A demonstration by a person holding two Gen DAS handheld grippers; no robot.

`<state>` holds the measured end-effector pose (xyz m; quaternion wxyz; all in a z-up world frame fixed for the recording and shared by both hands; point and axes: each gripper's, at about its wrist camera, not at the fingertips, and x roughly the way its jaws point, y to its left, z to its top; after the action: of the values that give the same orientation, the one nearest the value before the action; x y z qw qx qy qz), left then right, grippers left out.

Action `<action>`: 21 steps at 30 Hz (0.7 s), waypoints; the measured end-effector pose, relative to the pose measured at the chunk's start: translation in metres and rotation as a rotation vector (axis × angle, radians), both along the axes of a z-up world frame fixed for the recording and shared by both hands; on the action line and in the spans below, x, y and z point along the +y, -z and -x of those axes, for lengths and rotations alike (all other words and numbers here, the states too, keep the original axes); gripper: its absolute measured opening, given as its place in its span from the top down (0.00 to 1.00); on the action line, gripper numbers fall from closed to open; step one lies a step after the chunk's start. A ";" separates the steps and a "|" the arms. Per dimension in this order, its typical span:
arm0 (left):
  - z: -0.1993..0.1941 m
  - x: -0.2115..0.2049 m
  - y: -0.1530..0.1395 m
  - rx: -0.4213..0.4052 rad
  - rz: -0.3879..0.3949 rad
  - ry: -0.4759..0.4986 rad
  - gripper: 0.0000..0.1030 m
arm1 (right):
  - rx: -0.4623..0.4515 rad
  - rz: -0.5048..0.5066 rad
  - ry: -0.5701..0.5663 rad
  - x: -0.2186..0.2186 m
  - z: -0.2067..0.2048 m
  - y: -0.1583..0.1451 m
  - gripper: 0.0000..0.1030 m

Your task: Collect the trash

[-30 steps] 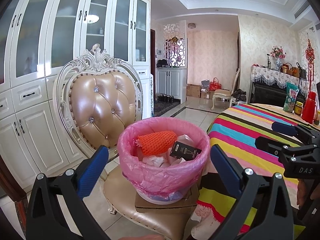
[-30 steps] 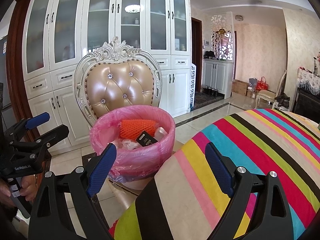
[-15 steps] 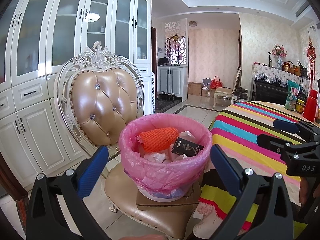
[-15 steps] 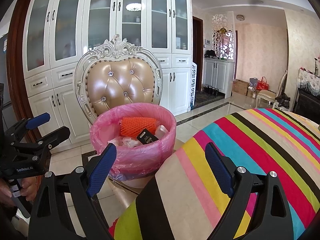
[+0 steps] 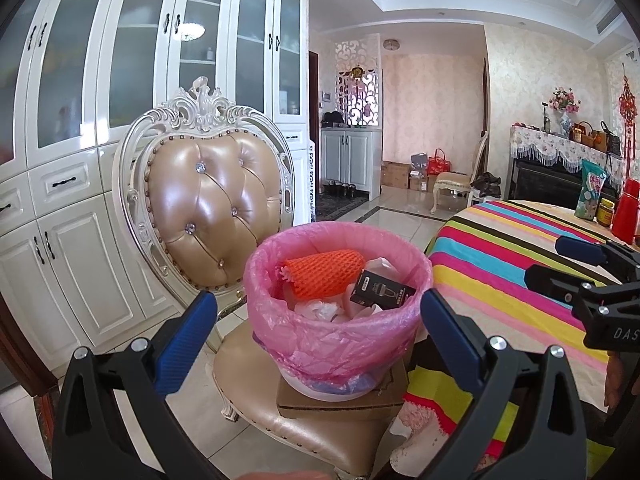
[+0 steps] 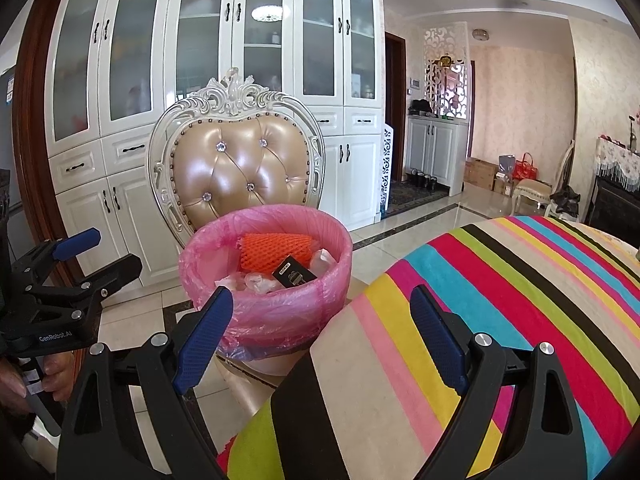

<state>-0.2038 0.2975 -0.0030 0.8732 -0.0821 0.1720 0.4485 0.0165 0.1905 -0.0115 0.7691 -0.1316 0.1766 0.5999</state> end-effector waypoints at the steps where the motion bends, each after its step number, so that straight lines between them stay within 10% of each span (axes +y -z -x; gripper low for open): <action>1: 0.000 0.001 0.000 -0.001 0.008 -0.001 0.04 | 0.000 -0.001 -0.001 0.000 0.000 0.000 0.17; 21: -0.003 0.004 0.007 0.038 -0.010 -0.034 0.04 | -0.003 0.007 -0.005 0.000 -0.001 0.003 0.18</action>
<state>-0.2006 0.3019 -0.0102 0.8624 -0.0720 0.1848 0.4658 0.0172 0.1906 -0.0148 0.7674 -0.1356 0.1771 0.6011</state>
